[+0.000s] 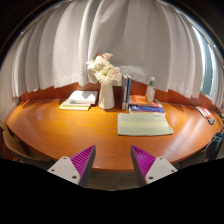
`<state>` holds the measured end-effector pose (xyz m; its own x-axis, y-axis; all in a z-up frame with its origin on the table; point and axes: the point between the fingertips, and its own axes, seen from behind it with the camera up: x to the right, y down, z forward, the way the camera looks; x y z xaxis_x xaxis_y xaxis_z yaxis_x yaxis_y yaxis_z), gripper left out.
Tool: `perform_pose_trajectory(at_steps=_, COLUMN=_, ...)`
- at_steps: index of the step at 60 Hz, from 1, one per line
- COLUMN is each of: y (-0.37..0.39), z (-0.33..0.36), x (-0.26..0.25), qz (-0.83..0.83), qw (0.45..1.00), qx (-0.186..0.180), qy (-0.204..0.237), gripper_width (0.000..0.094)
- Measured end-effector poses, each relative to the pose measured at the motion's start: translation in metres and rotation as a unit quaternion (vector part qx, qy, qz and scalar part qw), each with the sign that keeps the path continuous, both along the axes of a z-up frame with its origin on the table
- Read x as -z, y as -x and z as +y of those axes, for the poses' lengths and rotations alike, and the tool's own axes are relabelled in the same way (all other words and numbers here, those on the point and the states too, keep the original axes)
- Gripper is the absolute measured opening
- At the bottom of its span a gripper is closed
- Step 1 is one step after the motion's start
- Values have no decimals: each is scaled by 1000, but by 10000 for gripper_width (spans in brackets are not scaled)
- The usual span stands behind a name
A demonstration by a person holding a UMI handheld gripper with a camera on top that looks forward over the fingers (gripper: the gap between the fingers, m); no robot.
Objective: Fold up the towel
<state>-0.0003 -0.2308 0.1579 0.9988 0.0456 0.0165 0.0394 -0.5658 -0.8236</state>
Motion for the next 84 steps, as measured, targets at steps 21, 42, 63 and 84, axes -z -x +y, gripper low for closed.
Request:
perform_pose_trajectory(at_steps=21, y=-38, z=188, x=105, qz=15, qw=998, qx=35, qy=55, gripper_width=682)
perform_pose_trajectory(at_steps=42, y=-51, z=296, x=170, qz=-15, qw=995, qx=20, qy=97, gripper_width=516)
perform_pose_trajectory(at_steps=63, y=-70, z=292, x=162, qz=-26, qw=993, qx=17, qy=116, gripper_width=35)
perform_pose_trajectory(at_steps=84, y=-216, z=299, x=16, qz=-107, qw=994, qx=9, qy=23, gripper_width=35)
